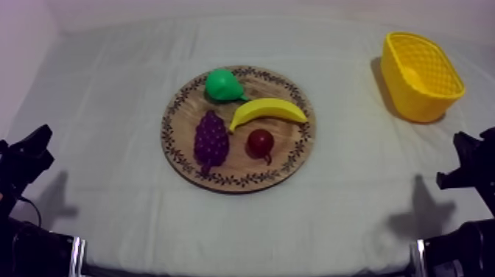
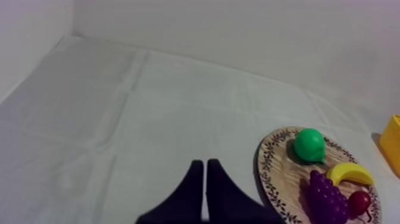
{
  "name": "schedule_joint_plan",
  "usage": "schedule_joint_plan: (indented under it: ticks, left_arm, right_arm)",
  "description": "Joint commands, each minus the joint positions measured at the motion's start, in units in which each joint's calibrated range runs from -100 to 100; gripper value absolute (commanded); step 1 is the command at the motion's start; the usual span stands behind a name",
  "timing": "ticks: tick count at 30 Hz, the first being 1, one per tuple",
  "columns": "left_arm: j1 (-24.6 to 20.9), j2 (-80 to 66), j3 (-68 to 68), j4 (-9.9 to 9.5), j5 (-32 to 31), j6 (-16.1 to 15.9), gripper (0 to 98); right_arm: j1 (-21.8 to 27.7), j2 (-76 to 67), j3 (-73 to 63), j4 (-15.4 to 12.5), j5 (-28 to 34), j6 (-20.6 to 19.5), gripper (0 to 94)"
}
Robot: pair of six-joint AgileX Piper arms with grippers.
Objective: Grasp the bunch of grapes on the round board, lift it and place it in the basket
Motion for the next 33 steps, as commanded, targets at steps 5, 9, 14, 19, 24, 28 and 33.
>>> schedule_joint_plan:
  ticks: [5, 9, 14, 19, 24, 28, 33]
  left_arm:
    - [0.0, 0.0, 0.0, -0.04, 0.0, 0.0, 0.1]
    - [0.0, 0.0, 0.0, -0.04, 0.0, 0.0, 0.1]
    - [0.0, 0.0, 0.0, -0.04, 0.0, 0.0, 0.1]
    - [0.0, 0.0, 0.0, -0.04, 0.0, 0.0, 0.1]
    - [0.0, 0.0, 0.0, -0.04, 0.0, 0.0, 0.1]
    - [0.0, 0.0, 0.0, -0.04, 0.0, 0.0, 0.1]
    - [0.0, 0.0, 0.0, -0.04, 0.0, 0.0, 0.1]
  right_arm:
    - [-1.8, 0.6, -0.4, 1.0, -0.8, 1.0, 0.4]
    - [-4.2, 4.6, -4.3, 2.9, -1.0, 0.2, 0.4]
    - [-7.5, 14.4, -15.5, 4.2, 1.8, 0.1, 0.4]
    - [-11.6, 26.2, -30.8, 5.3, 6.9, -0.6, 0.4]
    - [-15.7, 37.4, -45.8, 6.1, 12.1, -1.6, 0.4]
    - [-18.7, 45.9, -57.8, 6.3, 17.3, -2.4, 0.4]
    - [-22.2, 56.3, -72.0, 6.0, 23.6, -3.9, 0.4]
